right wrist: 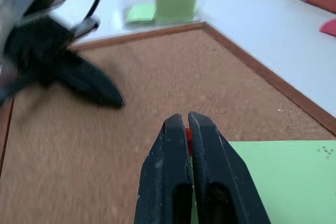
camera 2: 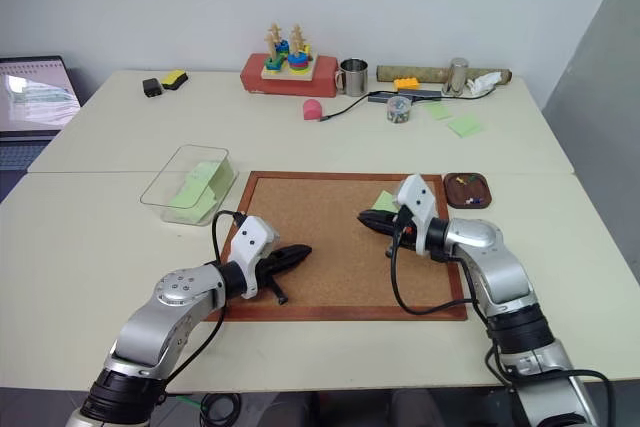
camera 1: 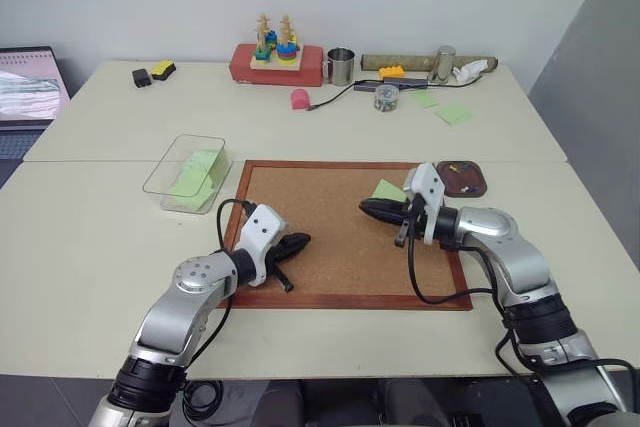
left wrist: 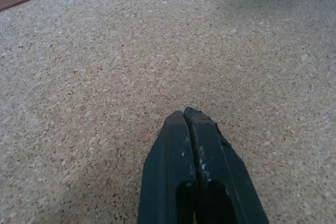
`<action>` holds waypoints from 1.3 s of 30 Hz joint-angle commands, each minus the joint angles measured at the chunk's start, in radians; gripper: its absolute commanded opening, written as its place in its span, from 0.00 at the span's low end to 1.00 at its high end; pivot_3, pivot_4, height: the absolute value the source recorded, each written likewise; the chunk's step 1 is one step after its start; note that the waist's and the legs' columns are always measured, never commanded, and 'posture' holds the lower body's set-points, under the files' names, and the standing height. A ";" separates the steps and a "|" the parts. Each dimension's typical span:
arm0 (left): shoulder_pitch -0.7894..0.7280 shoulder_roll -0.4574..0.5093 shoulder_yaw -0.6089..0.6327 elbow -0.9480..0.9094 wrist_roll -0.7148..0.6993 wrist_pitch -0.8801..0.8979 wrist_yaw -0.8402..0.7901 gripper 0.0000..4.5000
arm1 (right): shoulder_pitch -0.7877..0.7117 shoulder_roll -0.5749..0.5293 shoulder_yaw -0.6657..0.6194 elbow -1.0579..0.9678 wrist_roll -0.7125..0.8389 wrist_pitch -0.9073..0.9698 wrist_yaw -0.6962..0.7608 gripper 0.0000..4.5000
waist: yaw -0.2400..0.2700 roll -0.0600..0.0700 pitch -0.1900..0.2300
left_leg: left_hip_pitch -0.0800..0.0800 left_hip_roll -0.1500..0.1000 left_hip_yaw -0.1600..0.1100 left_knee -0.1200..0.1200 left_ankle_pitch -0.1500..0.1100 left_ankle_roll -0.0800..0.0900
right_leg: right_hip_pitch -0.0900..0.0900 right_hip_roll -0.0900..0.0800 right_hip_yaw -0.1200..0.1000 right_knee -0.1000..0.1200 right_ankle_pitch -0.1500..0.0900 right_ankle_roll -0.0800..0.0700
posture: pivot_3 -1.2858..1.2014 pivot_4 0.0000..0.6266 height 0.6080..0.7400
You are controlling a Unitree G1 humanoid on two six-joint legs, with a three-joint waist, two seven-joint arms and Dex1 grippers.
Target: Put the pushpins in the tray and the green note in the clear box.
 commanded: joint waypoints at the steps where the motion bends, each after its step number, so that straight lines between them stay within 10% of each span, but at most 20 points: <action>1: -0.048 -0.043 0.105 -0.023 -0.161 0.126 -0.009 0.13 | 0.008 -0.064 0.044 -0.037 -0.086 -0.169 0.054 0.00 | 0.003 -0.001 0.001 | -0.001 0.000 0.000 0.000 0.000 0.000 | 0.000 0.000 0.000 0.000 0.000 0.000 | 0.52 0.24 1.00; 9: -0.152 -0.043 0.271 -0.063 -0.519 0.438 -0.038 0.47 | -0.019 -0.157 0.105 0.027 -0.224 -0.497 0.114 0.00 | 0.002 -0.003 0.003 | -0.003 0.000 -0.002 0.000 0.000 0.000 | -0.002 0.000 -0.002 0.000 0.000 0.000 | 0.52 0.24 1.00; 21: -0.226 -0.049 0.234 -0.034 -0.644 0.533 -0.059 0.98 | -0.079 -0.149 0.147 0.062 -0.277 -0.772 0.125 0.00 | 0.003 -0.003 0.003 | -0.003 0.000 -0.003 0.000 0.000 -0.001 | -0.002 0.000 -0.003 0.000 0.001 -0.001 | 0.52 0.24 1.00; 35: -0.291 -0.127 0.144 0.048 -0.574 0.448 -0.044 0.98 | -0.097 -0.135 0.179 0.045 -0.259 -0.826 0.149 0.00 | 0.010 -0.003 0.003 | -0.002 0.000 -0.003 0.001 0.001 -0.001 | -0.001 0.000 -0.002 0.000 0.001 -0.001 | 0.52 0.24 1.00; 39: -0.279 -0.145 0.134 0.032 -0.599 0.450 -0.075 0.85 | -0.102 -0.131 0.175 0.054 -0.261 -0.827 0.142 0.00 | 0.009 -0.003 0.003 | -0.002 0.000 -0.002 0.001 0.001 -0.001 | -0.001 0.000 -0.002 0.000 0.001 -0.001 | 0.52 0.24 1.00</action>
